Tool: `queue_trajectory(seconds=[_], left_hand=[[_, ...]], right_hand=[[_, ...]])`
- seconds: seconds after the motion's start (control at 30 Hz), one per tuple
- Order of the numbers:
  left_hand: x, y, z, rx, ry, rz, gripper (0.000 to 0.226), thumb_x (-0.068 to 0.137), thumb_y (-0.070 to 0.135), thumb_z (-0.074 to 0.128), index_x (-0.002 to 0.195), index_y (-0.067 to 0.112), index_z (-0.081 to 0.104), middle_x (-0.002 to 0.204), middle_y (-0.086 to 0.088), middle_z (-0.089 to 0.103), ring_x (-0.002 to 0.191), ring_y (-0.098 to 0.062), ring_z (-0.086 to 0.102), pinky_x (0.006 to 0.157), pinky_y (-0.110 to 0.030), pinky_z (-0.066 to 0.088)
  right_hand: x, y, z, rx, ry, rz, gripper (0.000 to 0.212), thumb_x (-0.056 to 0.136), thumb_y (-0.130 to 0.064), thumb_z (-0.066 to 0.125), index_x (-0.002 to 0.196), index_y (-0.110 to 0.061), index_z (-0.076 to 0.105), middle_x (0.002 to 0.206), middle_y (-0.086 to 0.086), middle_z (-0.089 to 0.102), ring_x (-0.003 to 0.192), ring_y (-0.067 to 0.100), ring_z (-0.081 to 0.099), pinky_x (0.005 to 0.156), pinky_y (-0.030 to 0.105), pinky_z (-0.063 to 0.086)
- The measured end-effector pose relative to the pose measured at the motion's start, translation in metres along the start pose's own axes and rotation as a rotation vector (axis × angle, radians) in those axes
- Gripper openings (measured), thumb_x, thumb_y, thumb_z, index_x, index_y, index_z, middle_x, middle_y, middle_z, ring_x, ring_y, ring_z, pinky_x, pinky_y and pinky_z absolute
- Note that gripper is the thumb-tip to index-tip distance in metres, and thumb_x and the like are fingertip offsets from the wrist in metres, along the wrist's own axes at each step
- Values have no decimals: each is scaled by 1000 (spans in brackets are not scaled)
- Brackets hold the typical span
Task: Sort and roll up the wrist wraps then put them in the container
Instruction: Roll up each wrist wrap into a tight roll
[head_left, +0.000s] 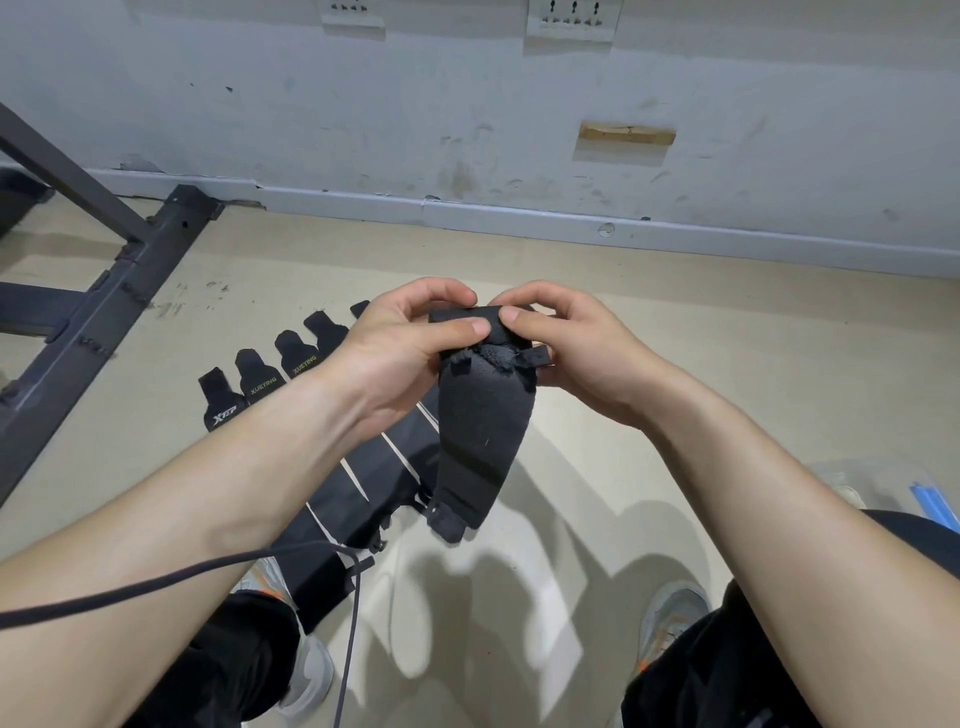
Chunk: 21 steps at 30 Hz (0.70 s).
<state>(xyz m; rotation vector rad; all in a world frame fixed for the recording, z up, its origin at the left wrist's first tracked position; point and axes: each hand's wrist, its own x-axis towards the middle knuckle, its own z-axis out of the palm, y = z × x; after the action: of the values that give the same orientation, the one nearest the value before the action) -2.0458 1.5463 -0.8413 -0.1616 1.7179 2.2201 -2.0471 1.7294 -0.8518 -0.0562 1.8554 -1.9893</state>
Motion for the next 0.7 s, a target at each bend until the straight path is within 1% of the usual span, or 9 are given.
queue_trajectory(seconds=[0.07,0.13,0.23,0.3,0.37,0.47,0.53,0.57,0.7], left_hand=[[1,-2,1,19,9,35,28,85,-13,68,95,13,63,81,-3,70,69,-17,68,66,-24,55],[2,-5,-1,105,26,70,26,87,-5,71,102,13,61,84,-2,69,71,-16,67,67,-23,54],[4,-11,-5,467,20,119,16,95,22,70,106,19,59,72,14,67,65,-3,63,66,-18,49],[4,-13,-6,587,-9,135,14,98,30,66,105,22,58,61,18,62,57,0,56,60,-17,44],[5,-14,-7,542,-21,140,10,99,24,66,104,20,58,61,12,61,57,-6,57,61,-23,47],[7,-15,-9,470,-37,119,10,99,18,67,104,19,58,67,-2,62,61,-18,57,63,-32,49],[7,-17,-9,455,-17,103,12,96,22,71,101,23,59,70,-7,59,61,-21,56,61,-32,48],[7,-18,-9,446,-5,94,13,96,23,72,101,23,60,69,-6,60,60,-20,57,60,-31,49],[5,-16,-8,362,-3,43,8,99,14,65,103,16,57,64,2,63,57,-14,60,57,-25,49]], right_hand=[[0,0,-1,37,2,-10,11,102,-7,58,111,-8,65,89,11,70,74,22,68,68,30,55],[0,1,-2,66,28,-36,12,101,0,58,106,-9,65,84,11,71,73,26,68,66,31,56],[0,4,-2,87,69,-59,19,99,6,57,101,-11,65,84,11,71,75,29,67,67,33,57],[1,6,-1,34,98,-90,21,98,7,58,98,-13,65,86,10,71,73,23,67,63,28,55],[2,7,0,-101,151,-154,21,96,5,62,95,-16,67,88,3,70,77,14,66,62,23,52],[3,7,-1,-380,233,-237,16,95,-8,67,96,-24,68,90,-6,71,79,8,64,72,28,54],[1,6,-1,-492,179,-219,12,94,-19,68,101,-28,68,92,-6,71,78,11,64,75,29,54],[0,6,-1,-503,119,-198,15,93,-20,69,106,-28,68,96,-3,72,85,14,65,77,29,54],[-1,4,-8,-413,-5,-164,38,89,2,73,122,-17,67,114,7,74,105,18,70,92,32,57]])
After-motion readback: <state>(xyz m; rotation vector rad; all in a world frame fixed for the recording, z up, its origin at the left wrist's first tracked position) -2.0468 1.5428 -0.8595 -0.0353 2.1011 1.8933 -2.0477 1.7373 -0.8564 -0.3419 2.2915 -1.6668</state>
